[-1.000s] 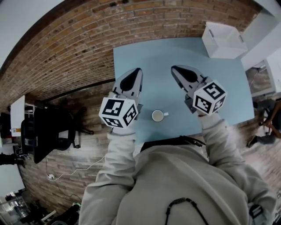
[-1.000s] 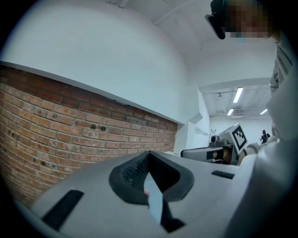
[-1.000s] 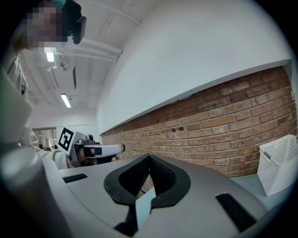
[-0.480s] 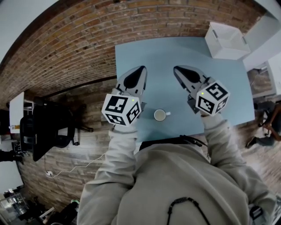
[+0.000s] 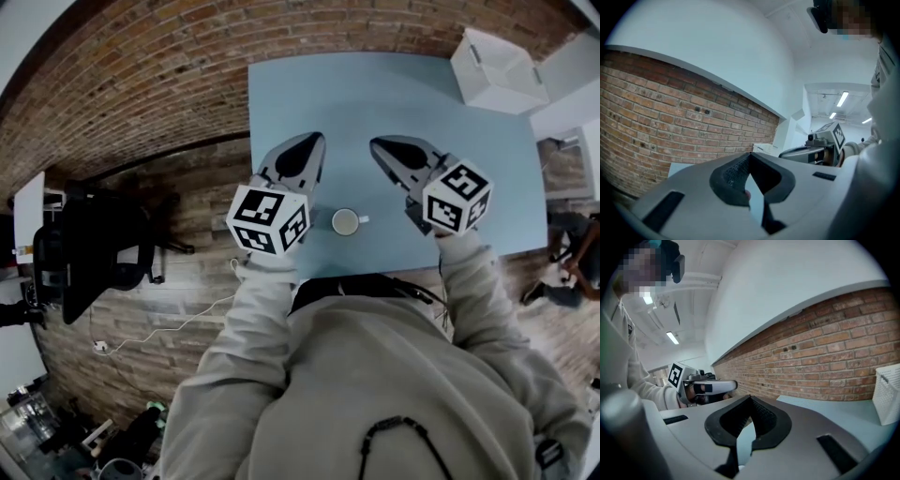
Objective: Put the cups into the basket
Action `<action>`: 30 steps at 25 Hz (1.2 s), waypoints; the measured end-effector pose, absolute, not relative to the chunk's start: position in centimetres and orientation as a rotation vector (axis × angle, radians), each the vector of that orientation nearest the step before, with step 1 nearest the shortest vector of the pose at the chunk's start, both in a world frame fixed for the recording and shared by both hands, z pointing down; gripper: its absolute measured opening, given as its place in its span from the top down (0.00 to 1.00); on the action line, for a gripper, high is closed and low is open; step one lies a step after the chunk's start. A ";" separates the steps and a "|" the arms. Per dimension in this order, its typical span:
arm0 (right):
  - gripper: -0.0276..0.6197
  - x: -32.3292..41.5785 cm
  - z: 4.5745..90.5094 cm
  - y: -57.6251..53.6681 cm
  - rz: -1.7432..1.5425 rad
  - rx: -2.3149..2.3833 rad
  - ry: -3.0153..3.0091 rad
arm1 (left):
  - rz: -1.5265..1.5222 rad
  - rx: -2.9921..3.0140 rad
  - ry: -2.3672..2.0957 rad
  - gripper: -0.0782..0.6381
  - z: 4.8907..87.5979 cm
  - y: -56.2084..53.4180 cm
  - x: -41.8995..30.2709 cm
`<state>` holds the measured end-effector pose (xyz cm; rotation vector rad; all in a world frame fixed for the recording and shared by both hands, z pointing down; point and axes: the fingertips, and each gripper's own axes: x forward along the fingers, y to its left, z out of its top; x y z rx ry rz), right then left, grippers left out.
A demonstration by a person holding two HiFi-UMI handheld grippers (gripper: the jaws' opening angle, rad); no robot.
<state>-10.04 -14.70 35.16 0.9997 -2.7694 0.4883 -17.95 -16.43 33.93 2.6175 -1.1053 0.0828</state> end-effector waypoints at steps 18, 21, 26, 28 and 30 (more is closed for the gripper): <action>0.94 -13.4 49.7 -9.0 0.745 0.771 -2.550 | 0.164 2.380 -1.069 0.90 46.7 -11.4 -21.1; 0.91 -13.6 51.4 -8.4 0.774 0.754 -2.516 | 0.174 2.354 -1.056 0.90 48.2 -10.6 -21.0; 0.77 -13.9 54.1 -8.1 0.809 0.740 -2.472 | 0.205 2.321 -1.039 0.90 50.7 -9.6 -20.9; 0.74 -13.8 55.0 -7.9 0.807 0.728 -2.454 | 0.228 2.313 -1.032 0.90 51.4 -9.0 -20.5; 0.71 -13.7 56.1 -7.5 0.813 0.707 -2.434 | 0.250 2.301 -1.011 0.90 52.2 -8.2 -20.0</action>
